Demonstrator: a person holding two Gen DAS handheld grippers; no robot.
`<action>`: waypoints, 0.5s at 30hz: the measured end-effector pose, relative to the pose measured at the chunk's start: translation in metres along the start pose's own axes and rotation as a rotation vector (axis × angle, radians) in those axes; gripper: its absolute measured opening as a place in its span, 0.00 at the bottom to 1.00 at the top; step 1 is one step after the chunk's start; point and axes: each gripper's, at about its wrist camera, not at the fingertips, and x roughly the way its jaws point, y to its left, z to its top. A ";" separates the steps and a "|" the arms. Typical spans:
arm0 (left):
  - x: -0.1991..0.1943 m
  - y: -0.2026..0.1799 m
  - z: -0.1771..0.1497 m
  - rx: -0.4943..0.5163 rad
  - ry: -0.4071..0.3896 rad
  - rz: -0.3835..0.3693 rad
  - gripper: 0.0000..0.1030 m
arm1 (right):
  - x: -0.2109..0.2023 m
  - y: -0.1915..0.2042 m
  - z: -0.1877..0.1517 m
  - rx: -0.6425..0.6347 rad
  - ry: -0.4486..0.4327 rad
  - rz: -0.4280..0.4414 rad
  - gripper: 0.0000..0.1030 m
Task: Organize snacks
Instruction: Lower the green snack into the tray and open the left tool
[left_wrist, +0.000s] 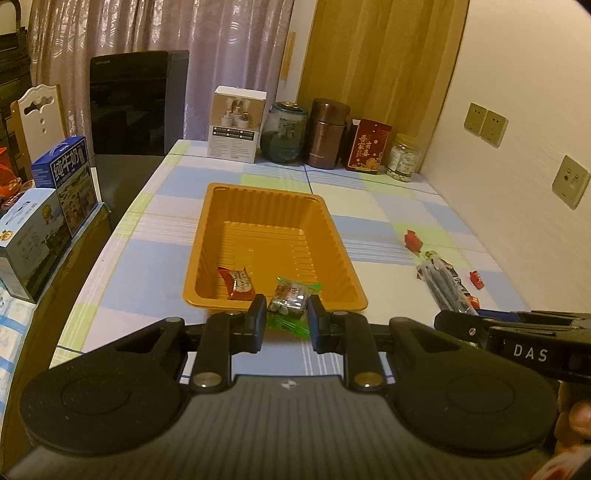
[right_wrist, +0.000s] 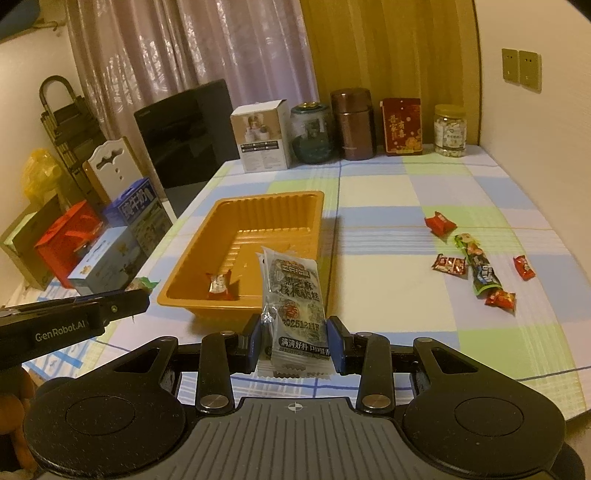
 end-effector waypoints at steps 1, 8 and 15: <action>0.001 0.001 0.000 0.000 0.001 0.002 0.20 | 0.002 0.001 0.000 0.000 0.001 0.002 0.36; 0.011 0.010 0.006 -0.010 0.009 0.008 0.20 | 0.017 0.005 0.006 -0.007 0.016 0.021 0.36; 0.025 0.017 0.016 -0.013 0.021 0.008 0.20 | 0.035 0.015 0.020 -0.021 0.025 0.035 0.36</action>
